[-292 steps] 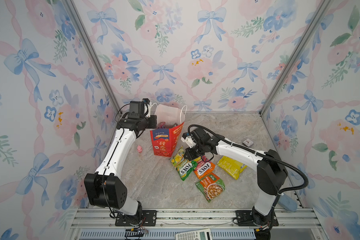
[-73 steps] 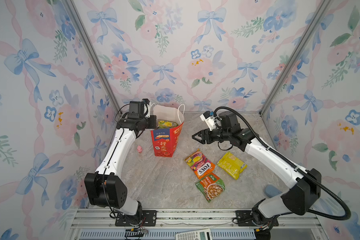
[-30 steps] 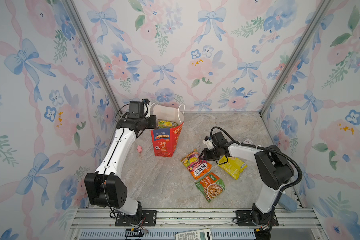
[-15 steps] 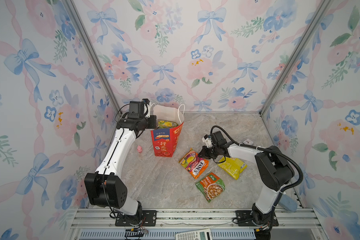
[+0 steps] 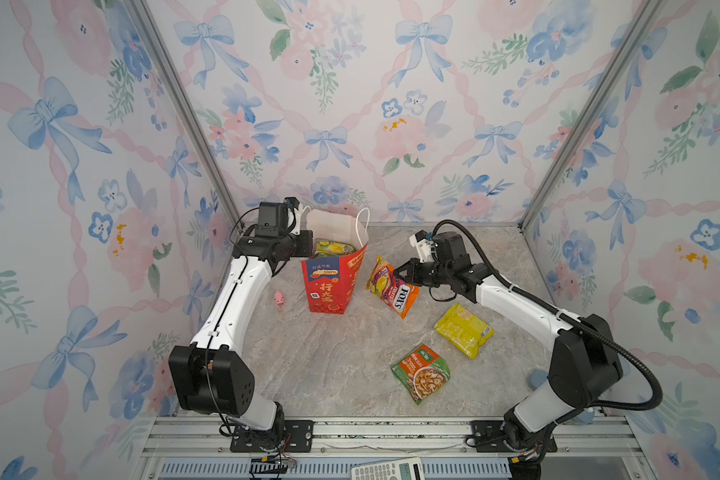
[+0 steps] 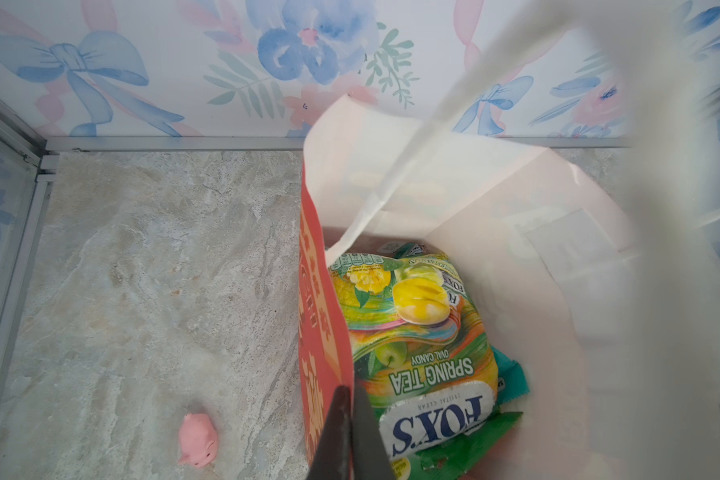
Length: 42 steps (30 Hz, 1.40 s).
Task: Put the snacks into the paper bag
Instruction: 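Lift the Fox's Fruits packet with the right gripper toward the bag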
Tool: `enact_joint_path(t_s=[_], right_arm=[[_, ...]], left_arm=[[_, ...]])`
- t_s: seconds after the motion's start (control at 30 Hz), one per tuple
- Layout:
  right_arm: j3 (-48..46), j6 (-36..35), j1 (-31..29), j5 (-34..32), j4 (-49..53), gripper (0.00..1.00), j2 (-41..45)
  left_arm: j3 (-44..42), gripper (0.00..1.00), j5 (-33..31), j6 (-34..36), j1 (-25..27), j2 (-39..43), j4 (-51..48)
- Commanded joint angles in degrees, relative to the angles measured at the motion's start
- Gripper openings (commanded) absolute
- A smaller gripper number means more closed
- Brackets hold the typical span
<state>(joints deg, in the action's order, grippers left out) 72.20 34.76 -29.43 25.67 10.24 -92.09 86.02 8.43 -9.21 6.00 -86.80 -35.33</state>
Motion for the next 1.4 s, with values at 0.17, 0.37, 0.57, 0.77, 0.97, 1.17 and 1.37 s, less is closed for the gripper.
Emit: enact_joint_path(t_s=[0.17, 0.37, 0.57, 0.77, 0.97, 1.17, 1.37], right_arm=[[8.51, -1.56, -1.21, -0.69, 4.35, 0.0, 3.25], [12.82, -6.08, -3.6, -2.16, 10.37, 0.0, 6.3], [16.5, -9.29, -8.14, -4.15, 13.77, 0.0, 9.36], [20.56, -9.6, -12.08, -4.75, 13.12, 0.0, 8.21], [26.83, -9.64, -15.06, -4.58, 12.42, 0.0, 4.64], [35.11, -9.67, -15.76, -4.59, 12.19, 0.0, -0.73], [43.95, -8.95, -15.71, -5.65, 12.06, 0.0, -8.72]], left_arm=[[-0.76, 0.0, 0.87, 1.05, -0.09, 0.58, 0.26], [-0.76, 0.0, 0.71, 1.09, 0.01, 0.5, 0.26], [-0.69, 0.0, 0.94, 0.99, 0.0, 0.42, 0.24], [-0.68, 0.0, 1.22, 0.95, -0.02, 0.6, 0.27], [-0.59, 0.0, 1.77, 0.78, -0.03, 0.64, 0.26], [-0.74, 0.0, 1.42, 0.91, -0.02, 0.81, 0.22], [-0.68, 0.0, 1.78, 0.84, -0.02, 1.03, 0.25]])
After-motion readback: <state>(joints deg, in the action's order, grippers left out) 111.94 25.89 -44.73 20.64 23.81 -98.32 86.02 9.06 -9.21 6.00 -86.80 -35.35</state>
